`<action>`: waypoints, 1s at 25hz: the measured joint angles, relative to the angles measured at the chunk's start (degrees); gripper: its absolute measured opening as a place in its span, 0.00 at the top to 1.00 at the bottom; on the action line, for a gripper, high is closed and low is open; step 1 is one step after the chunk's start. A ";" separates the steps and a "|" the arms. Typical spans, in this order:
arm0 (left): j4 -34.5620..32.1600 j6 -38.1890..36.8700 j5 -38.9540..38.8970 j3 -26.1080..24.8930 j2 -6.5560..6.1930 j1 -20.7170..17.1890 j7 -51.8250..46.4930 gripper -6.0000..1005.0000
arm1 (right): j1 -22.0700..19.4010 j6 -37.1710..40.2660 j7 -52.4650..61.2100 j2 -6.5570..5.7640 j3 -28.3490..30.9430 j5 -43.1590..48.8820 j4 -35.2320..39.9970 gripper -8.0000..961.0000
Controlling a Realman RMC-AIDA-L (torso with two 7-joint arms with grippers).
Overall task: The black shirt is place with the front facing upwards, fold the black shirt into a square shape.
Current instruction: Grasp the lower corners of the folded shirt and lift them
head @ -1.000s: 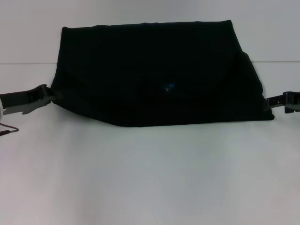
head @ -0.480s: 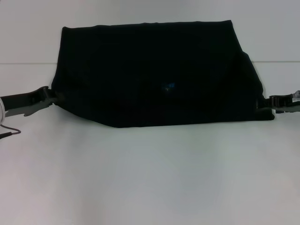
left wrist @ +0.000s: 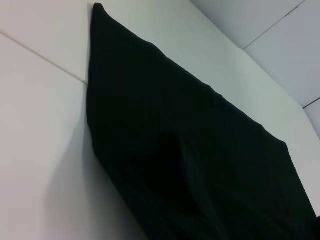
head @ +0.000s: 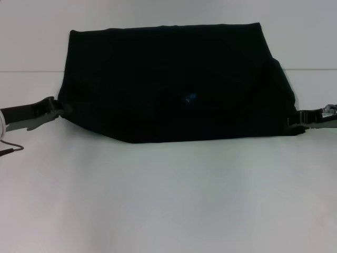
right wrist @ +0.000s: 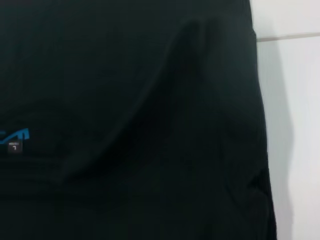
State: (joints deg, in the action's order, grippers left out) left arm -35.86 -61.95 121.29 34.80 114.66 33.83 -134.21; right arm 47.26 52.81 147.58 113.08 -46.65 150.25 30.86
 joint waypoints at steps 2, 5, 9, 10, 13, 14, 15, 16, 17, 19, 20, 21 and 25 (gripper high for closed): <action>-0.01 0.00 0.00 0.01 0.00 0.00 0.00 0.93 | 0.01 0.16 -0.11 0.04 0.20 -0.05 0.17 0.31; -0.01 0.00 0.00 0.01 -0.02 -0.11 0.00 0.93 | 0.03 0.56 -0.13 0.06 0.45 -0.14 0.45 0.56; -0.01 -0.03 0.00 0.01 -0.03 -0.21 0.00 0.93 | -0.45 1.38 -0.12 0.03 0.63 -1.04 2.11 0.73; -0.01 -0.06 0.00 0.01 -0.03 -0.22 0.00 0.93 | -0.54 1.57 -0.12 -0.02 0.65 -1.37 2.38 0.77; -0.01 -0.35 0.00 0.03 -0.08 -0.30 0.00 0.93 | -0.62 1.90 -0.10 -0.32 0.68 -1.79 2.62 0.88; -0.01 -0.48 0.01 0.12 -0.13 -0.33 0.00 0.93 | -0.62 2.01 -0.10 -0.40 0.68 -1.80 2.62 0.92; -0.01 -0.54 0.09 0.20 -0.19 -0.33 0.00 0.93 | -0.63 2.08 -0.10 -0.44 0.68 -1.80 2.62 0.96; 0.00 -0.66 0.19 0.31 -0.29 -0.34 0.00 0.93 | -0.65 2.17 -0.13 -0.45 0.68 -1.80 2.63 0.99; 0.00 -0.80 0.30 0.40 -0.44 -0.34 0.00 0.93 | -0.73 2.27 -0.19 -0.48 0.68 -1.80 2.63 0.99; 0.00 -1.70 0.41 0.48 -0.80 -0.35 0.14 0.93 | -1.00 2.56 -0.24 -0.58 0.68 -1.80 2.68 0.99; 0.00 -2.25 0.41 0.50 -0.99 -0.35 0.27 0.93 | -1.22 2.84 -0.26 -0.69 0.69 -1.80 2.87 0.99; 0.00 -3.00 0.42 0.52 -1.21 -0.37 0.48 0.93 | -1.54 3.46 -0.29 -0.76 0.68 -1.91 3.28 0.99; -0.07 -6.77 0.45 0.61 -2.16 -0.62 1.66 0.93 | -3.45 7.21 -0.97 -0.97 0.68 -4.08 6.43 0.99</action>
State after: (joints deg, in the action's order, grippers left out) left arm -35.92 -68.73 121.74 35.40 112.51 33.21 -132.55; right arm 43.81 60.02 146.60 112.10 -45.96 146.18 37.29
